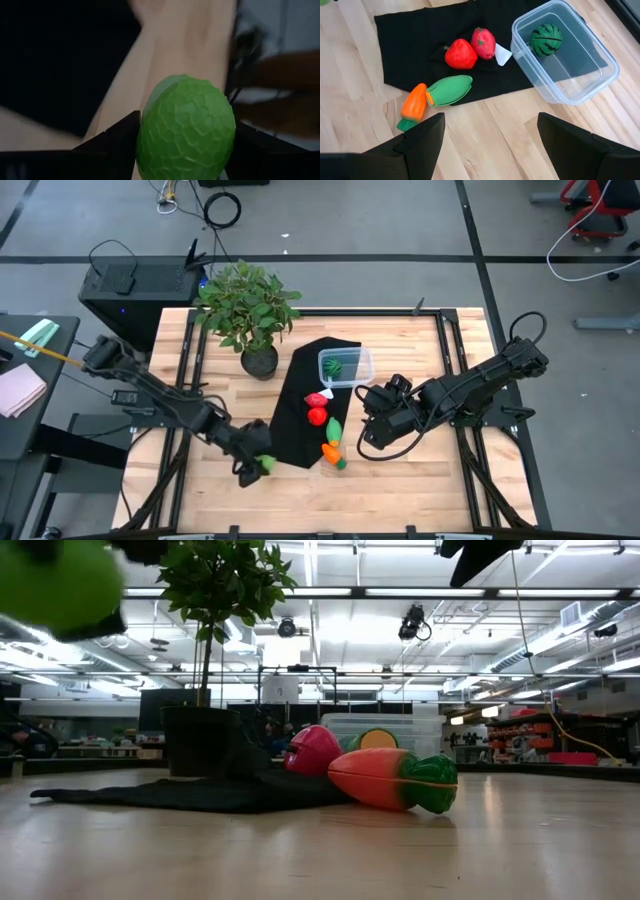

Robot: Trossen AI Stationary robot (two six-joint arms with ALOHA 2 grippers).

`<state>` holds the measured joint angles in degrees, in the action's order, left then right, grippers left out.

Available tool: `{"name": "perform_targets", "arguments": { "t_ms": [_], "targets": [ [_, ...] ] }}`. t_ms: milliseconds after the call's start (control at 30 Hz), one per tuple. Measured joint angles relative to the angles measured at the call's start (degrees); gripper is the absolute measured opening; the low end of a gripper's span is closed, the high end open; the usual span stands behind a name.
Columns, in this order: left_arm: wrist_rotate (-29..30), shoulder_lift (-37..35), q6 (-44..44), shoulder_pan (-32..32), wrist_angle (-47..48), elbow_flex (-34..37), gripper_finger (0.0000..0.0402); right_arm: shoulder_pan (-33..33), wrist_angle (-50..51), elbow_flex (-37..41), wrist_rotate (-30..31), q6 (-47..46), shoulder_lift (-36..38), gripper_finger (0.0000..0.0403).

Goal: Pick and placing Produce into tupperware
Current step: Put the cabbage into the transparent bin

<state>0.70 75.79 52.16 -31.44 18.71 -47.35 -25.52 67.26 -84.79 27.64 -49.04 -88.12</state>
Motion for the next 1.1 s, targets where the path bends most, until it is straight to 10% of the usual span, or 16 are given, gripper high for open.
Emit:
{"name": "perform_targets", "arguments": {
  "t_ms": [900, 1100],
  "targets": [
    [13.33, -1.53, -21.82, 9.57, -28.93, 0.0, 0.0231, -9.79, 15.12, 0.04, -0.63, -15.59, 0.01, 0.0323],
    [15.52, 1.75, -32.39, 8.23, -26.62, -9.38, 0.0232, -10.43, 16.75, 0.04, -0.66, -17.07, 0.01, 0.0323]
  ]
}}
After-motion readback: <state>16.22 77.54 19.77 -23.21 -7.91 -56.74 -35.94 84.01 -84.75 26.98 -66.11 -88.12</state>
